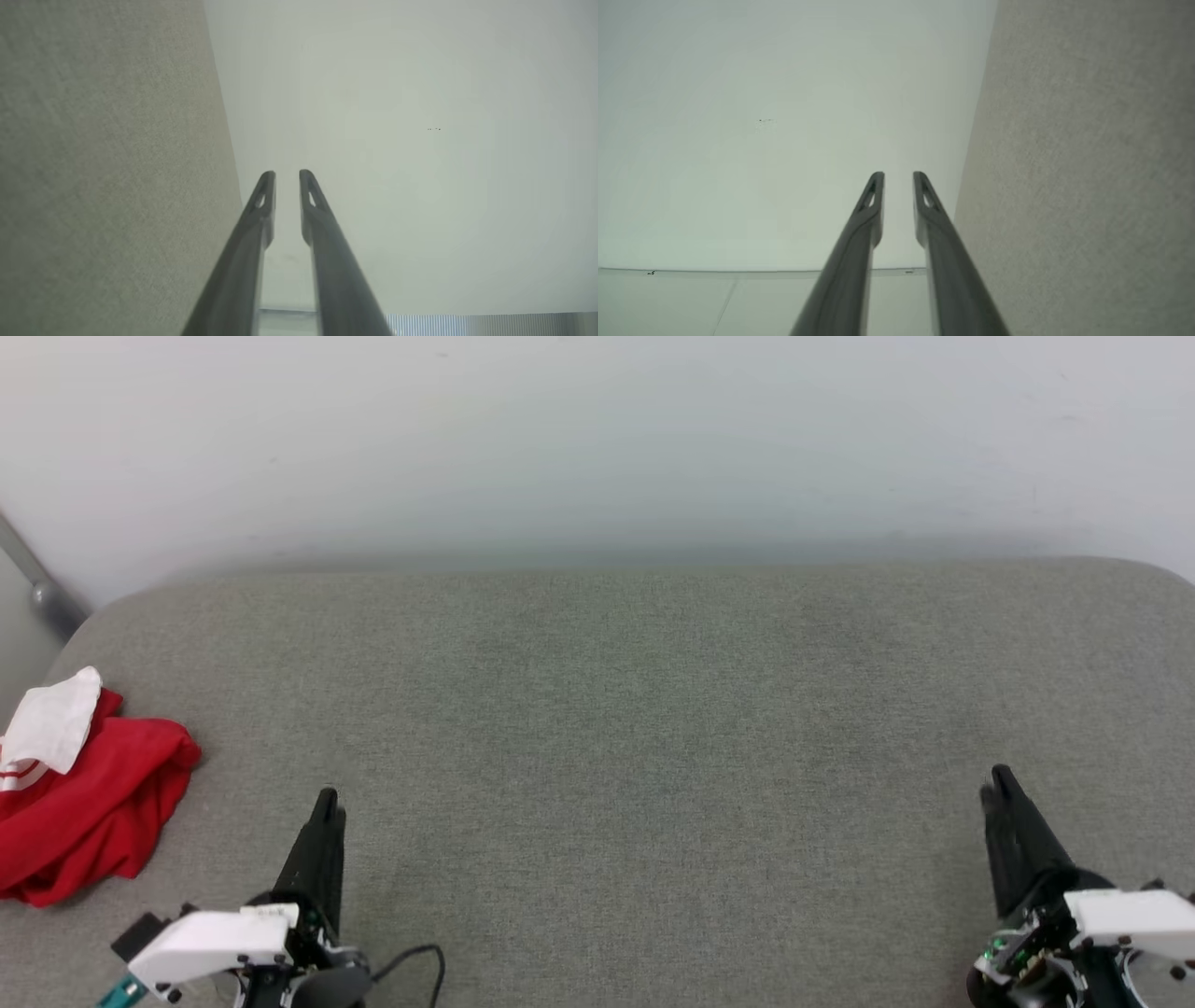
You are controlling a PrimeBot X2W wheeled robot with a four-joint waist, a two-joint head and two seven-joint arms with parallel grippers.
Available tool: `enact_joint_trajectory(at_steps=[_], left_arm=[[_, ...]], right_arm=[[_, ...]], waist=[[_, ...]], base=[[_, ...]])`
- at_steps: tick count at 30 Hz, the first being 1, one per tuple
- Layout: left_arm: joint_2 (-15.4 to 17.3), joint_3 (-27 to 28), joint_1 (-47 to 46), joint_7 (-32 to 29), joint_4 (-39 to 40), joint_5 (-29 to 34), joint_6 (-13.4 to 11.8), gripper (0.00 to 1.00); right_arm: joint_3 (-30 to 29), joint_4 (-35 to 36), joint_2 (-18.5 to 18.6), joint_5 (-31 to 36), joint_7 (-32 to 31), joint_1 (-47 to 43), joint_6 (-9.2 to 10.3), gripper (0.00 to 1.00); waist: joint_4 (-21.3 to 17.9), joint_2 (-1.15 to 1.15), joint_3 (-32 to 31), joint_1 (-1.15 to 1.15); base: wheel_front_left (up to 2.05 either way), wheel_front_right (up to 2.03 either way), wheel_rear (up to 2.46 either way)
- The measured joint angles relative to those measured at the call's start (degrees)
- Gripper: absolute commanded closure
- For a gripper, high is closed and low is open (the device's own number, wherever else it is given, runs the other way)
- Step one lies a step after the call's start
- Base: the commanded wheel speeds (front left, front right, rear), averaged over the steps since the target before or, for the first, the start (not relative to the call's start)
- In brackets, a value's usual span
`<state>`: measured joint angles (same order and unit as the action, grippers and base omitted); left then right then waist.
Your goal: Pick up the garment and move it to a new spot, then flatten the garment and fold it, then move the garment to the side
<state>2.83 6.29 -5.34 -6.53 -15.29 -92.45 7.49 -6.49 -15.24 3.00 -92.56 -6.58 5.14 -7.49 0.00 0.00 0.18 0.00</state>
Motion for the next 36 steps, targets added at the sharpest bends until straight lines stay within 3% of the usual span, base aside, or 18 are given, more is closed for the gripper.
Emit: enact_joint_trajectory(at_steps=[9,17,26,36], left_arm=[[-0.13,-0.21,1.62,2.03,0.76,2.45,-0.05,0.0],[-0.12,-0.35,1.69,3.83,3.81,10.34,-2.9,0.0],[-0.11,-3.24,2.78,6.34,7.1,24.23,-7.6,0.0],[0.11,-5.78,3.39,8.32,8.2,36.6,-10.6,0.0]], right_arm=[[0.12,-0.75,-0.02,3.05,2.05,-1.71,0.0,0.0],[-0.13,1.42,-0.04,10.37,3.96,-2.07,0.0,0.0],[0.49,5.65,-0.05,24.04,6.39,-3.27,0.0,0.0],[1.74,8.32,-0.07,35.44,8.31,-4.47,0.0,0.0]], waist=[[0.03,0.0,0.02,0.0],[0.13,0.0,0.07,0.0],[0.32,0.0,0.16,0.0],[0.41,0.0,0.17,0.0]], base=[[0.0,0.0,0.0],[0.0,0.0,0.0],[0.0,0.0,0.0],[0.0,0.0,0.0]])
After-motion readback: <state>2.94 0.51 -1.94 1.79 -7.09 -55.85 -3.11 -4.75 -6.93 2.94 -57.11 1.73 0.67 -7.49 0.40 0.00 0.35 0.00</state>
